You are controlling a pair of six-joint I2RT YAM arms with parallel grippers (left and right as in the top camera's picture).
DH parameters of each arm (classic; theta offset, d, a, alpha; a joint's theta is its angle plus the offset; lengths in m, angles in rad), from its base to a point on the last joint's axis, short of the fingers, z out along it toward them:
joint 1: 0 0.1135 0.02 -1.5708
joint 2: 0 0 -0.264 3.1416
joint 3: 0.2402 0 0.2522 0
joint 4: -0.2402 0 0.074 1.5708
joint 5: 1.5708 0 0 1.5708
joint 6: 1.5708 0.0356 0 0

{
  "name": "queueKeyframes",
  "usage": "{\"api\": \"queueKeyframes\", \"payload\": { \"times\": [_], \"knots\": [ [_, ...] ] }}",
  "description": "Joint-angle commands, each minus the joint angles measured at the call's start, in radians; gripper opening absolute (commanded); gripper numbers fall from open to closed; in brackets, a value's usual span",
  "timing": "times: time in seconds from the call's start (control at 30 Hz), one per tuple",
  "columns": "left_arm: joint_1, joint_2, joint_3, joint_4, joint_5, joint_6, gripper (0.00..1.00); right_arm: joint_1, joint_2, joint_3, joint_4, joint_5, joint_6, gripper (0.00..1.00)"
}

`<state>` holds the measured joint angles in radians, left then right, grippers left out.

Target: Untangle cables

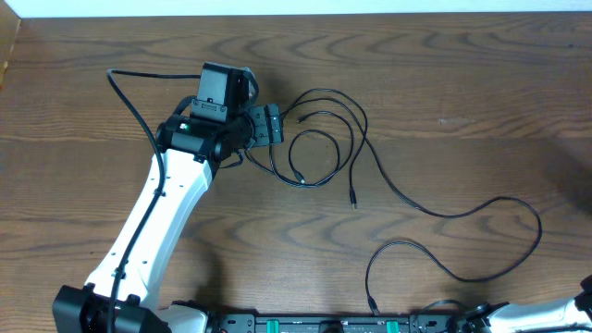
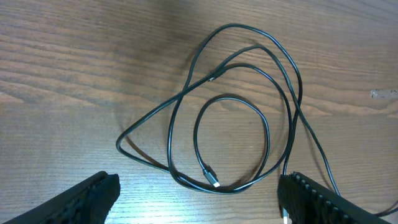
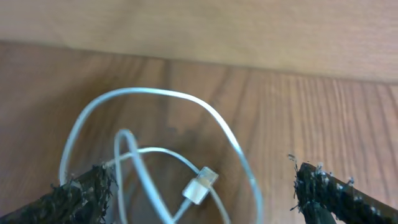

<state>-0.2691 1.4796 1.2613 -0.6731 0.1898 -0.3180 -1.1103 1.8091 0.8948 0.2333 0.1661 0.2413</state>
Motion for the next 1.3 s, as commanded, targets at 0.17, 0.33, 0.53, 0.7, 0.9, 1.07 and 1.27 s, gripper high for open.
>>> {"api": "queueKeyframes", "payload": {
  "times": [0.17,0.33,0.53,0.7,0.9,1.07,1.27],
  "knots": [
    [0.002,0.003,0.019,0.0,0.008,-0.002,0.87,-0.001,-0.063,0.046,-0.099,-0.194,-0.06,0.94],
    [0.002,0.003,0.019,0.0,0.008,-0.002,0.87,0.036,-0.21,0.068,-0.201,-0.229,-0.084,0.97],
    [0.002,0.003,0.019,0.0,0.008,-0.002,0.87,0.133,-0.366,0.068,-0.287,-0.261,-0.173,0.99],
    [0.002,0.003,0.019,0.0,0.008,-0.002,0.87,0.25,-0.426,0.068,-0.357,-0.414,-0.221,0.99],
    [0.002,0.003,0.019,0.0,0.008,-0.002,0.87,0.442,-0.417,0.067,-0.419,-0.558,-0.315,0.99],
    [0.002,0.003,0.019,0.0,0.008,-0.002,0.87,0.649,-0.388,0.066,-0.478,-0.565,-0.418,0.99],
    [0.002,0.003,0.019,0.0,0.008,-0.002,0.87,0.821,-0.302,0.066,-0.538,-0.566,-0.419,0.99]
  ]
}}
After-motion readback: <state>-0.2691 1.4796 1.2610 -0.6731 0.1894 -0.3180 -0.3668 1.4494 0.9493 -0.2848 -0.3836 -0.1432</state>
